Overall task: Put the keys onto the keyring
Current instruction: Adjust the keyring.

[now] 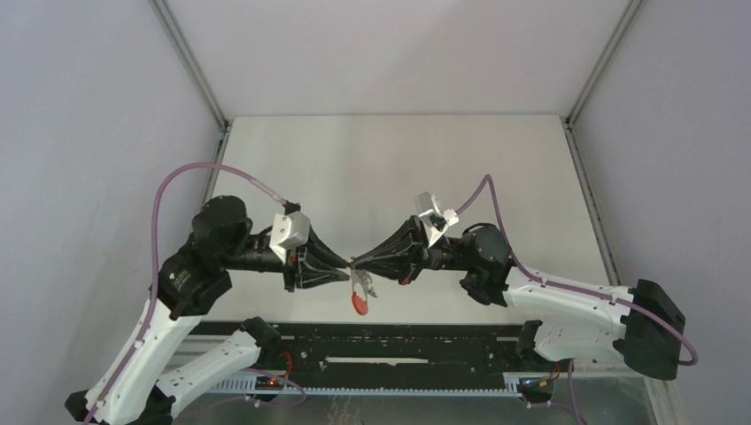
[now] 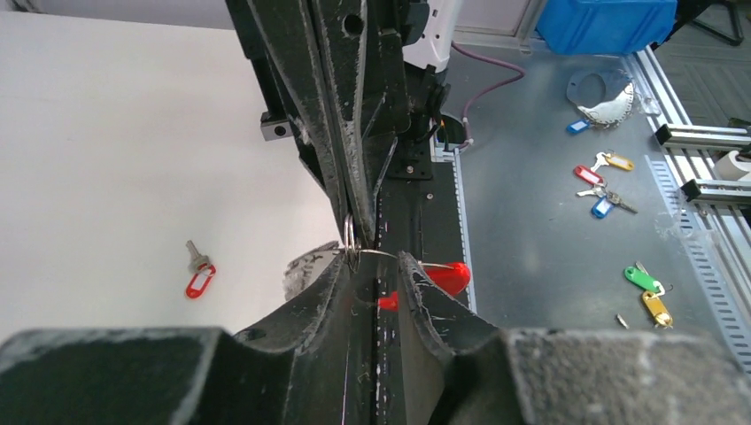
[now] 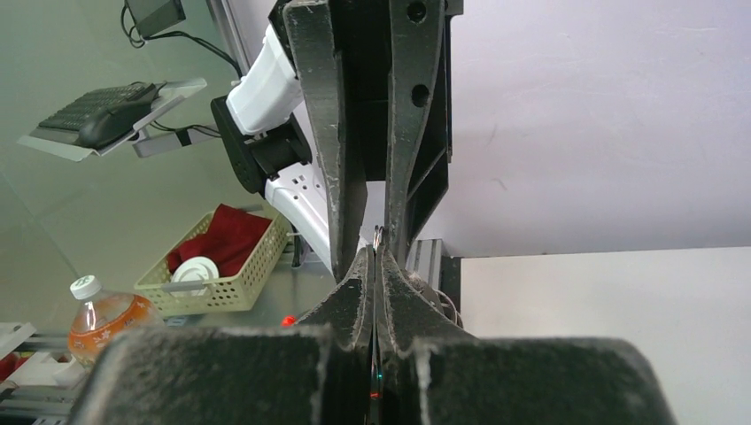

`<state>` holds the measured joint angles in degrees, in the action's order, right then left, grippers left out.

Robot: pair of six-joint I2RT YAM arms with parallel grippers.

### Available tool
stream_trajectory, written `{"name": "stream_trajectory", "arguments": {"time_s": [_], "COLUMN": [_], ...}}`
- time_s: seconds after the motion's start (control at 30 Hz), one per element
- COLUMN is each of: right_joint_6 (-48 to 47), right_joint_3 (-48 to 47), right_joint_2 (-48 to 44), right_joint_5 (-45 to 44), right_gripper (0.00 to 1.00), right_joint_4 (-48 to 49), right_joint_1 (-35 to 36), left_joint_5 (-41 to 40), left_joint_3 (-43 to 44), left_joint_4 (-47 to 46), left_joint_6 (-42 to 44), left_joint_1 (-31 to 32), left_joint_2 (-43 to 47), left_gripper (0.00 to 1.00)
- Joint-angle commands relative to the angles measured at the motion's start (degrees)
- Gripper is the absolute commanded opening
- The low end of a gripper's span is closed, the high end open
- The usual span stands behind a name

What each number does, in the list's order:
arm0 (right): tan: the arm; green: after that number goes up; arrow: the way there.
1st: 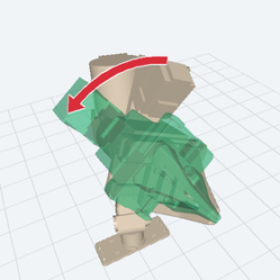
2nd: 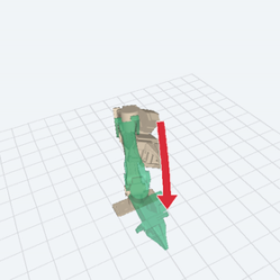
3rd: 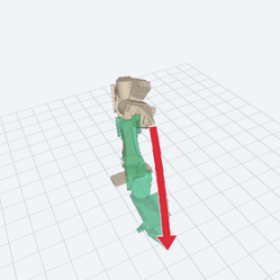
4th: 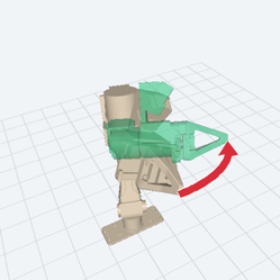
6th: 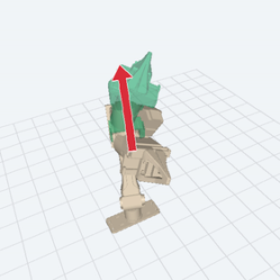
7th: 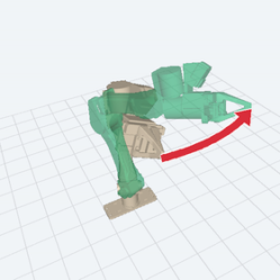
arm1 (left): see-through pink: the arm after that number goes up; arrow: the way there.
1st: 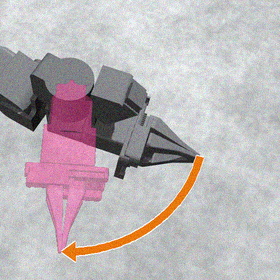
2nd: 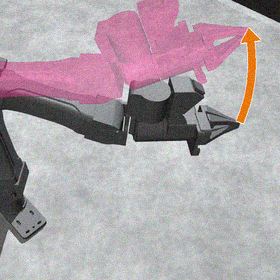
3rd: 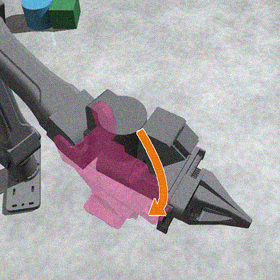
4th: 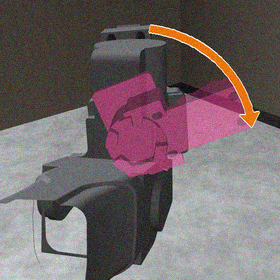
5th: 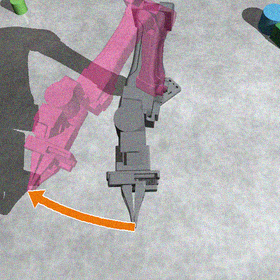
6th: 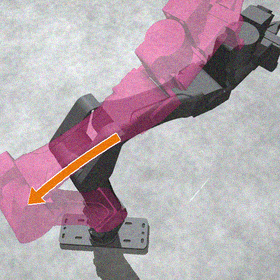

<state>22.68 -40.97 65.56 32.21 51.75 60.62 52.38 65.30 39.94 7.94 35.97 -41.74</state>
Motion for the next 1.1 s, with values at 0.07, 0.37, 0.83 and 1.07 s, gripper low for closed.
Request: {"name": "stream_trajectory", "arguments": {"time_s": [0.07, 0.37, 0.83, 1.07], "right_joint_6": [1.3, 0.9, -11.0, -24.6], "right_joint_3": [0.0, 0.0, -11.1, -27.3], "right_joint_2": [0.7, 0.7, -4.7, -0.1], "right_joint_5": [0.0, -0.3, 3.4, 6.9], "right_gripper": [0.00, 0.00, 0.52, 0.57], "right_joint_4": [4.6, 4.5, -32.5, -64.0], "right_joint_1": [0.7, 1.3, -0.8, -2.6], "left_joint_5": [4.4, -2.2, -4.6, -4.3], "left_joint_3": [-0.9, -1.9, -0.6, 2.2], "left_joint_4": [-1.7, -1.7, 4.7, 12.3], "left_joint_6": [-0.1, 0.0, 8.8, 16.2], "left_joint_1": [-0.3, -0.3, -0.3, 0.7], "left_joint_2": [1.2, 1.7, 1.2, -1.8], "left_gripper": [0.35, 0.06, 0.00, 0.00]}}
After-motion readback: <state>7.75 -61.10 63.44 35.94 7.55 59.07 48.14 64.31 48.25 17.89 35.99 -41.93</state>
